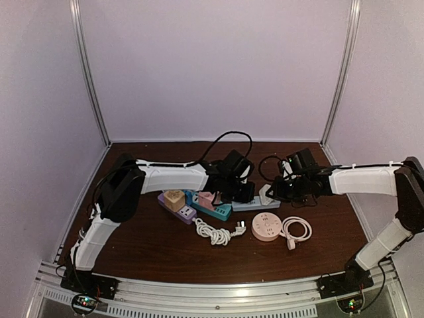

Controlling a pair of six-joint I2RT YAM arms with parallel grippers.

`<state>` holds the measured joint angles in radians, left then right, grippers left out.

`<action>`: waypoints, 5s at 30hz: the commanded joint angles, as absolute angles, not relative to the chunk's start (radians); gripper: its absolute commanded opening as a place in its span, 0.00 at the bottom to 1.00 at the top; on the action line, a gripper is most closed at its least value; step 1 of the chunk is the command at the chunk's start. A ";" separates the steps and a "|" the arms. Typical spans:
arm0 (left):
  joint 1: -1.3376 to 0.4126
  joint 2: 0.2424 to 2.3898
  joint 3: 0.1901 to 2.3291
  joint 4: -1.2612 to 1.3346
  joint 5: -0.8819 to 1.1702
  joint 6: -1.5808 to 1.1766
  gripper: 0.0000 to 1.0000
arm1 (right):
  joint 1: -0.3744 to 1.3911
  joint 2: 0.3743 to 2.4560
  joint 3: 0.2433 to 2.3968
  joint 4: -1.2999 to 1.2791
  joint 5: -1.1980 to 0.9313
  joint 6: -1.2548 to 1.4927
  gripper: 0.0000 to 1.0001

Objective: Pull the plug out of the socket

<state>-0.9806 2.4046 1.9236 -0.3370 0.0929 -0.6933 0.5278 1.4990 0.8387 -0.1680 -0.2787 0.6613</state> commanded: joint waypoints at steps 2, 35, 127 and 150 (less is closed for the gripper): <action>-0.974 2.485 1.907 -0.472 0.091 -0.681 0.08 | 0.528 1.542 0.862 -0.003 -0.347 0.675 0.00; -0.985 2.515 1.769 -0.467 0.066 -0.717 0.07 | 0.449 1.557 0.823 0.294 -0.598 0.830 0.00; -0.935 1.942 1.614 -0.693 -0.173 -0.484 0.51 | 0.477 1.892 1.383 -0.521 0.095 0.410 0.56; -0.909 2.067 1.729 -0.774 -0.141 -0.394 0.69 | 0.705 1.769 0.994 0.204 -0.472 0.881 0.18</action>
